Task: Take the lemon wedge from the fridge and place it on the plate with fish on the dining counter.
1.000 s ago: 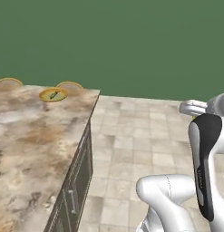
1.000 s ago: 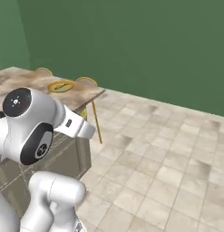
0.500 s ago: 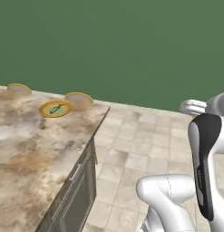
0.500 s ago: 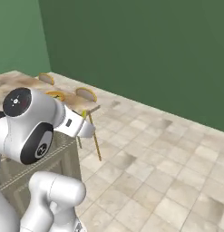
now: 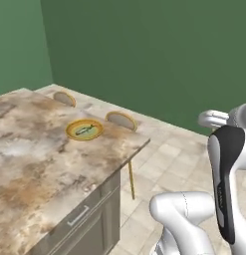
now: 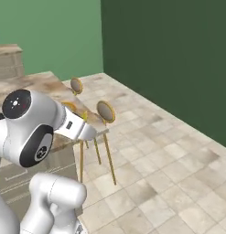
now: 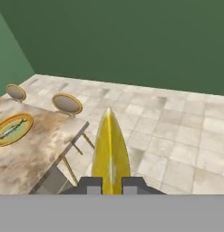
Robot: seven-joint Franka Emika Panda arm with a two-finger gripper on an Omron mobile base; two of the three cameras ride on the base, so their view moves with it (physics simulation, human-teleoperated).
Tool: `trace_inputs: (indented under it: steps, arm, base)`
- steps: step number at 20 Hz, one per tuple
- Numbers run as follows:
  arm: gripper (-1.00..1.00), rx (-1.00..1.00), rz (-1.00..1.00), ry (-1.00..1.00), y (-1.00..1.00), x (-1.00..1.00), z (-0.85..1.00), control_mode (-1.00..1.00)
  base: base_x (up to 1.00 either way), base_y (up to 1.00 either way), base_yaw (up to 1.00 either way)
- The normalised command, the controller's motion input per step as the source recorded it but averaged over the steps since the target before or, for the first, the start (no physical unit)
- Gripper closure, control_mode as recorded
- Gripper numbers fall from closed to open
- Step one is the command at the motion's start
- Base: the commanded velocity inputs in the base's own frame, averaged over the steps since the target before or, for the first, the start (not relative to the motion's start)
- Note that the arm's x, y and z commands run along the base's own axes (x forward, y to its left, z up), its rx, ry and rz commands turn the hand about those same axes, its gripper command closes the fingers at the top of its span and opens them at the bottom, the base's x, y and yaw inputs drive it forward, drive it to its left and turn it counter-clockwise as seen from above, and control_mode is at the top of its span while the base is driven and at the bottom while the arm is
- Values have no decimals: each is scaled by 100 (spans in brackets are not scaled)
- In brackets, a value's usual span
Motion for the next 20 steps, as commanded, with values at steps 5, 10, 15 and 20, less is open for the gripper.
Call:
trace_inputs:
  steps: [5, 10, 15, 20]
  arm:
    - [100, 0, 0, 0, 0, 0, 0, 100]
    - [100, 0, 0, 0, 0, 0, 0, 100]
    - [100, 0, 0, 0, 0, 0, 0, 100]
    - [100, 0, 0, 0, 0, 0, 0, 100]
  base:
    - [38, -17, 76]
    - [22, -31, 71]
    - [97, -54, 46]
    - [100, -15, 30]
